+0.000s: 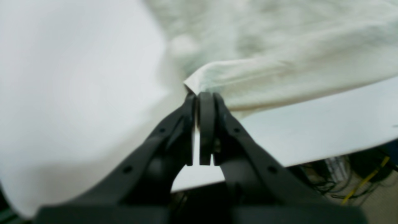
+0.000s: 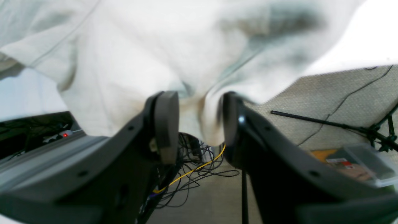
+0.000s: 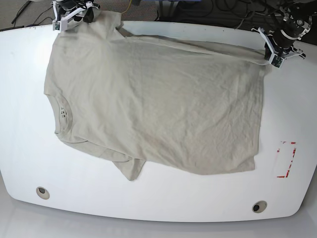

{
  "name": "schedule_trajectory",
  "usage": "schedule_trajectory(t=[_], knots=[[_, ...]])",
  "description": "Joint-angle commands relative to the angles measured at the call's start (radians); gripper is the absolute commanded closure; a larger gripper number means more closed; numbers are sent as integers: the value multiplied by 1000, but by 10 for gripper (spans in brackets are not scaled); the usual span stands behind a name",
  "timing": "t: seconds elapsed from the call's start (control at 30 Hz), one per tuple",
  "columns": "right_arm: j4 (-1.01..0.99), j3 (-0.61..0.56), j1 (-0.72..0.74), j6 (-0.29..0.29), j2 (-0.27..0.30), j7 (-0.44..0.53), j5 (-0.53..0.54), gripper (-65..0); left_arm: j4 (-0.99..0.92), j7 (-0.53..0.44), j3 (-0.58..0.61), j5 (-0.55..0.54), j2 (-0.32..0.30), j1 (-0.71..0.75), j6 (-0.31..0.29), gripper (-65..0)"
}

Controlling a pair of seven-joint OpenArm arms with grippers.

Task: Layout the t-shirt on the table in an organized manner, then fold the t-shirt properly
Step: 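Drag the shirt further toward the robot with both grippers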

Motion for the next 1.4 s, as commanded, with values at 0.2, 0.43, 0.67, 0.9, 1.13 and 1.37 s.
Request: schedule_trajectory(t=[0.2,0.43,0.67,0.9,1.13,1.37], knots=[[18,6,-9,6,5,14,10,-233,18,-14,-25,-5,-16,72,6,0],[18,6,-9,6,5,14,10,-233,18,-4,-21,-2,-13,171,6,0],[20,6,-8,6,5,14,10,-233,16,40,2,-2,-16,211,6,0],[20,6,-3,6,5,14,12,-233,16,40,-7,0,-19,212,6,-78],[21,6,0,6,5,14,12,-233,16,40,-42,0,-31,204,6,-365],[21,6,0,6,5,14,10,-233,16,40,-59,0,-33,181,6,-483]])
